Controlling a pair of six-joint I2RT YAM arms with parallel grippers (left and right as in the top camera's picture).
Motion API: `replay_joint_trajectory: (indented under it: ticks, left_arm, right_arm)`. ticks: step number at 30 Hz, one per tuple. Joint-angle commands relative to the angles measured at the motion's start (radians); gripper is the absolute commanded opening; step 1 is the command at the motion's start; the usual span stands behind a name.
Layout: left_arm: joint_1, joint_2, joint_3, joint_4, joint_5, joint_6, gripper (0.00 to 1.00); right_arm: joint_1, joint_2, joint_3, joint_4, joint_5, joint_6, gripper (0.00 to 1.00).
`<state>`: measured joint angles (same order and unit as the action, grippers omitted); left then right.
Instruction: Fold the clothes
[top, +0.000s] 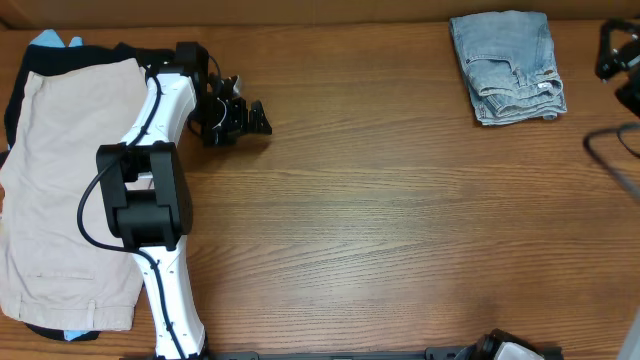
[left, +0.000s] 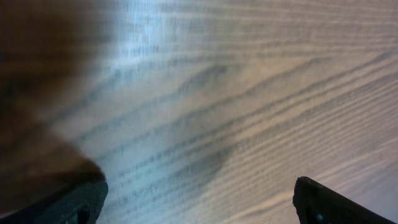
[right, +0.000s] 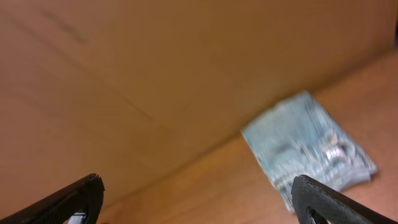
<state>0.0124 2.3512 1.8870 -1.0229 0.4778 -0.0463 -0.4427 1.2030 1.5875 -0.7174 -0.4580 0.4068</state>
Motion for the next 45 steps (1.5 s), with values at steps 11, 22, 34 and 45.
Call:
replay_joint_trajectory:
  ticks: [11,22,34,45]
  left_arm:
    - [-0.007,0.082,-0.037,0.09,-0.07,0.016,1.0]
    - [-0.007,0.081,-0.037,0.091,-0.07,0.016,1.0]
    - [-0.006,0.081,-0.037,0.091,-0.07,0.016,1.0]
    - [-0.006,0.082,-0.037,0.091,-0.07,0.016,1.0]
  right_arm:
    - [0.004,-0.193,0.012,-0.003,-0.007,-0.01,1.0]
    - [0.021,-0.229,0.006,-0.137,-0.006,-0.01,1.0]
    - [0.167,-0.55,-0.414,0.142,0.154,-0.012,1.0]
    - [0.404,-0.878,-1.04,0.502,0.449,-0.019,1.0]
